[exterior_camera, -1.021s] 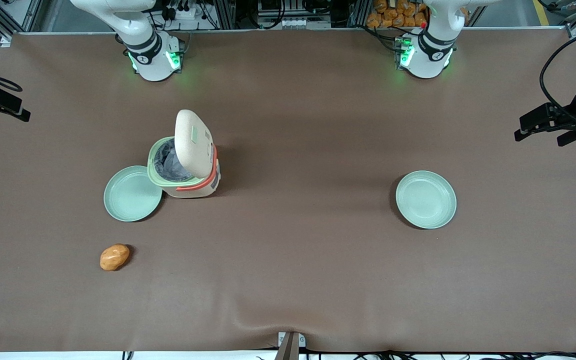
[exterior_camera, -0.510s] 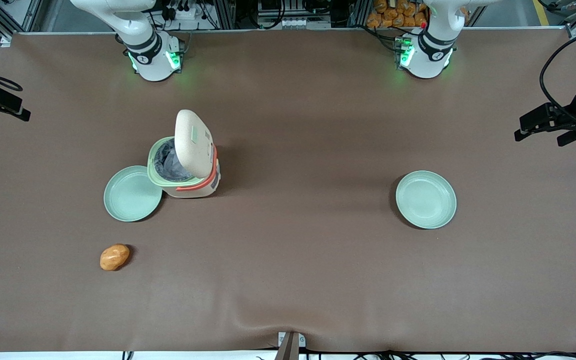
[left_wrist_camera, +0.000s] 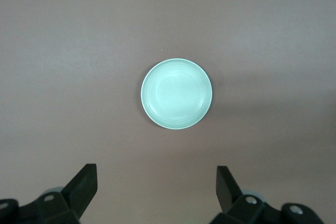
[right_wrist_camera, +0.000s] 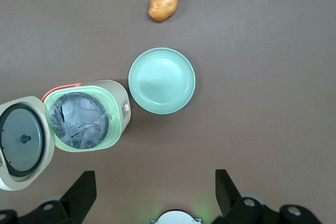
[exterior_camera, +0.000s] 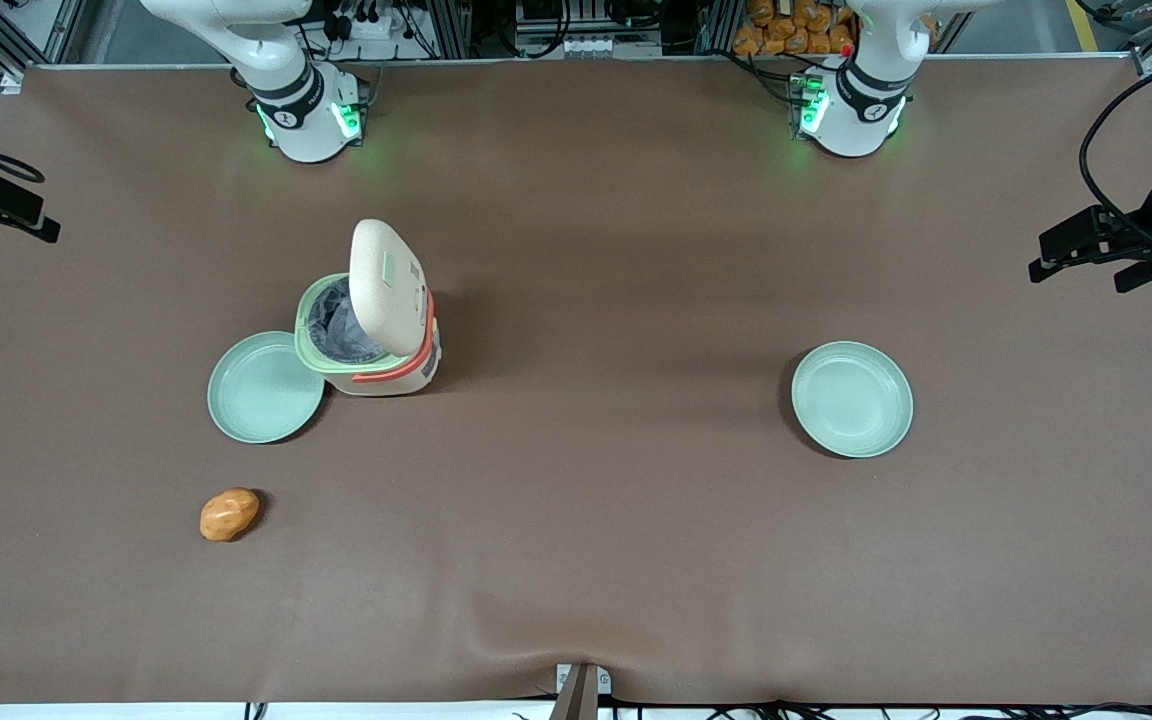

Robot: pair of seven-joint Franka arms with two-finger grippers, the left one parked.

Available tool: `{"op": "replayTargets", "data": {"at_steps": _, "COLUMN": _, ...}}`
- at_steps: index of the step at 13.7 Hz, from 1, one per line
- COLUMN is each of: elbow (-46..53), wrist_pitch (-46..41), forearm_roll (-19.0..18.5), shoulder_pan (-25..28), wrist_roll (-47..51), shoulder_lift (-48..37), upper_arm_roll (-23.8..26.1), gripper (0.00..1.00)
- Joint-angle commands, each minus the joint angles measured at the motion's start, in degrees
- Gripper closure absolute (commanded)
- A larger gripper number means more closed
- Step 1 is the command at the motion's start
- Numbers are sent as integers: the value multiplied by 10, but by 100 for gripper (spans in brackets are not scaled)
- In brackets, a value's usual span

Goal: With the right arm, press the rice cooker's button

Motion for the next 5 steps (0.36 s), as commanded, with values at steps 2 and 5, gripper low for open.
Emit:
{"op": "replayTargets", "data": {"at_steps": 2, "elbow": -11, "wrist_pitch": 3, "forearm_roll": -8, "shoulder_pan": 3, "wrist_roll": 0, "shoulder_lift": -11, "upper_arm_roll": 0, "gripper": 0}}
{"op": "replayTargets", "data": {"at_steps": 5, "elbow": -9, "wrist_pitch": 4, "forearm_roll": -9, "shoulder_pan": 2, "wrist_roll": 0, "shoulder_lift": -11, "upper_arm_roll": 0, "gripper": 0}}
